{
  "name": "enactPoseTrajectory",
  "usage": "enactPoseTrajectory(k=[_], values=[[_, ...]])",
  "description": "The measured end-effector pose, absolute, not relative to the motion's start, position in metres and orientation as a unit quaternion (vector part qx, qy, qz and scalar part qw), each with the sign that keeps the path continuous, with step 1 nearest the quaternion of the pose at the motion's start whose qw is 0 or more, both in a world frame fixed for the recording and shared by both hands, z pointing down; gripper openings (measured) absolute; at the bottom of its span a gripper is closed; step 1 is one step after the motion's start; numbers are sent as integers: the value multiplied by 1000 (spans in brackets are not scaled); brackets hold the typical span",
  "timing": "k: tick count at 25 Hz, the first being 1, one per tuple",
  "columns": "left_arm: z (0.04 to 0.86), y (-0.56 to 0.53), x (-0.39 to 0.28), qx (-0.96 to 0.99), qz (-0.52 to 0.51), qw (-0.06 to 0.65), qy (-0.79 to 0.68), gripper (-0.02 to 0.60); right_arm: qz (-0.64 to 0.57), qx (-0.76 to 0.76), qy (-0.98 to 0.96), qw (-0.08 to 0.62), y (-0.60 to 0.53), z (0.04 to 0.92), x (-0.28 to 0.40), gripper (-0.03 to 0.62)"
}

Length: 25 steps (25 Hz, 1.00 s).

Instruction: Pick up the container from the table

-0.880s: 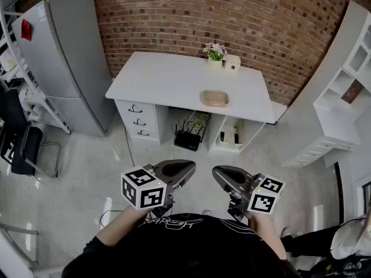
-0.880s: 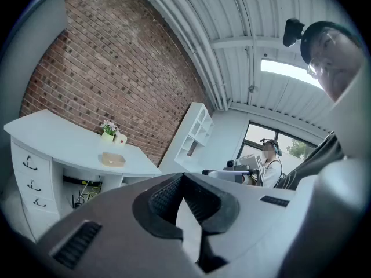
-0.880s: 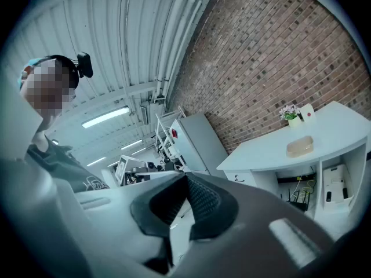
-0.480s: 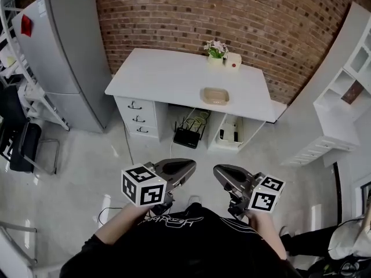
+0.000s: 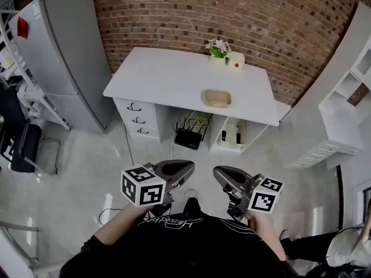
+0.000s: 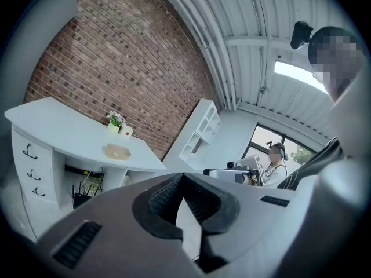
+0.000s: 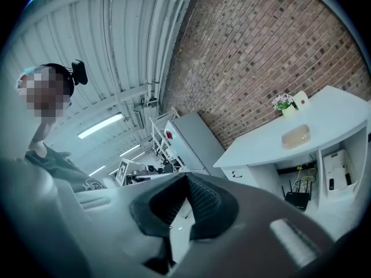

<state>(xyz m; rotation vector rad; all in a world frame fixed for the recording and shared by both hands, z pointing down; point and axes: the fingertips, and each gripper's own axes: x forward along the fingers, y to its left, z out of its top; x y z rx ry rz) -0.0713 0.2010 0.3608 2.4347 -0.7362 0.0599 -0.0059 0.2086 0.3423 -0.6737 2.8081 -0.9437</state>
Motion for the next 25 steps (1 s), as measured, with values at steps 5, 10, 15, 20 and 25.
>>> enactPoseTrajectory(k=[5, 10, 15, 20, 25], values=[[370, 163, -62, 907, 33, 311, -281, 4, -328, -219, 917, 56, 170, 352, 4, 5], [385, 121, -55, 897, 38, 335, -285, 4, -346, -216, 911, 53, 123, 363, 13, 5], [400, 66, -50, 886, 39, 352, -300, 5, -360, -205, 908, 53, 68, 375, 20, 5], [406, 15, -33, 882, 38, 357, -304, 5, -364, -197, 909, 54, 17, 379, 36, 5], [410, -25, -21, 879, 40, 353, -317, 5, -366, -193, 908, 61, -26, 384, 54, 5]])
